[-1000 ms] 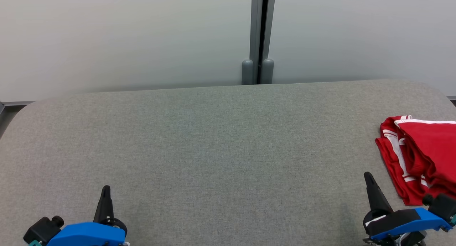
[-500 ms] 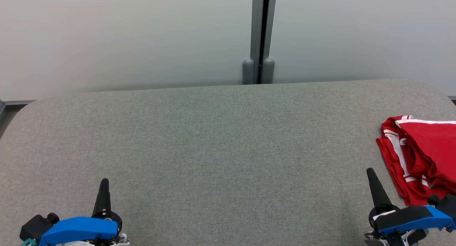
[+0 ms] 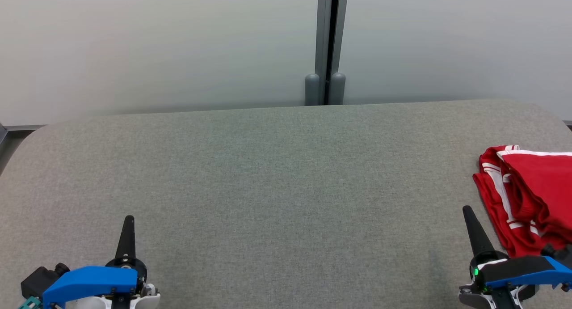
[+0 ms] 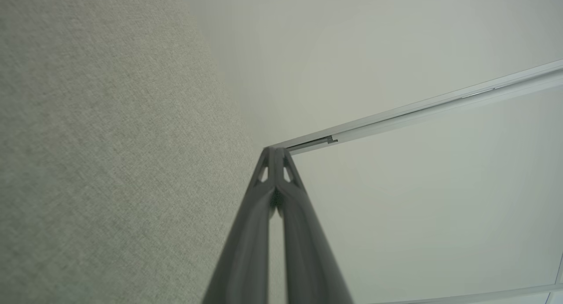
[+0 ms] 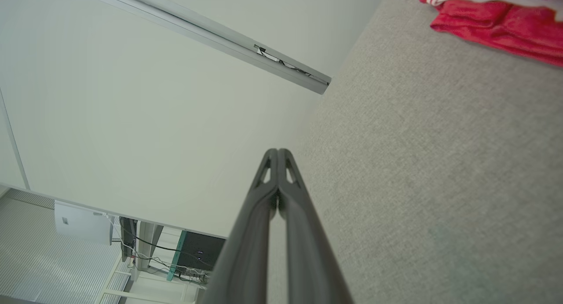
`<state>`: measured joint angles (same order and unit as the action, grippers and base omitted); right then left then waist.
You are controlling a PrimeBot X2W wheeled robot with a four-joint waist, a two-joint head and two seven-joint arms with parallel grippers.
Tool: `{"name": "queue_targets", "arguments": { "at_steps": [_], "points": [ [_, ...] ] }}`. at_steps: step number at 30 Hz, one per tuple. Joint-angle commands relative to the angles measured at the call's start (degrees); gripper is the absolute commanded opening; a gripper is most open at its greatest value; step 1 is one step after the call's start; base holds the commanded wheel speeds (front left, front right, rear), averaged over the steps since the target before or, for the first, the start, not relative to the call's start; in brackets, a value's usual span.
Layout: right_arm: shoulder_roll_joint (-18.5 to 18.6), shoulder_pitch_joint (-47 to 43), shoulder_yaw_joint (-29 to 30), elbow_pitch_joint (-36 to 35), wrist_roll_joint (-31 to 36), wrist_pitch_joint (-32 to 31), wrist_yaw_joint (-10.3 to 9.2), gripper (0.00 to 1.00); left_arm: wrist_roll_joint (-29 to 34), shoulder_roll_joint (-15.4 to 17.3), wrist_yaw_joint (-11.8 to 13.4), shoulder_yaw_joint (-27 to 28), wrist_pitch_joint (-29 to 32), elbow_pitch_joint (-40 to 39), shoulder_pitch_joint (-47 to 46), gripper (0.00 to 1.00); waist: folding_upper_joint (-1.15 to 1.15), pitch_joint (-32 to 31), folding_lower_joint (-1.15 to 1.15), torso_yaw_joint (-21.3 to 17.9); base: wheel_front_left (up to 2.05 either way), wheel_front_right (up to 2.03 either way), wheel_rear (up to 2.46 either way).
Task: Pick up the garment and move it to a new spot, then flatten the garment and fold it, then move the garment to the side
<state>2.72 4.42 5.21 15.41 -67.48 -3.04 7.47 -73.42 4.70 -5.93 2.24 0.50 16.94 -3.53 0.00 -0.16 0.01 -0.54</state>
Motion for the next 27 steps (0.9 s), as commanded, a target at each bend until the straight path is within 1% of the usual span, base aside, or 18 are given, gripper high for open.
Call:
{"name": "queue_targets", "arguments": {
  "at_steps": [1, 27],
  "points": [
    [0.22, 1.16, 0.22, -0.71, -1.49, -0.28, 0.03, 0.0, -1.01, -0.1, -0.28, 0.46, 0.51, -0.61, -1.07, 0.0, 0.0, 0.01, 0.0, 0.01, 0.0, 0.0, 0.0],
    [0.25, 1.7, 0.91, -1.2, -14.91, -2.19, 0.04, 0.0, -11.31, -1.05, -1.18, 2.75, 3.74, -2.0, -2.22, 0.0, 0.0, 0.18, -0.01, 0.29, 0.0, 0.0, 0.0]
  ]
}}
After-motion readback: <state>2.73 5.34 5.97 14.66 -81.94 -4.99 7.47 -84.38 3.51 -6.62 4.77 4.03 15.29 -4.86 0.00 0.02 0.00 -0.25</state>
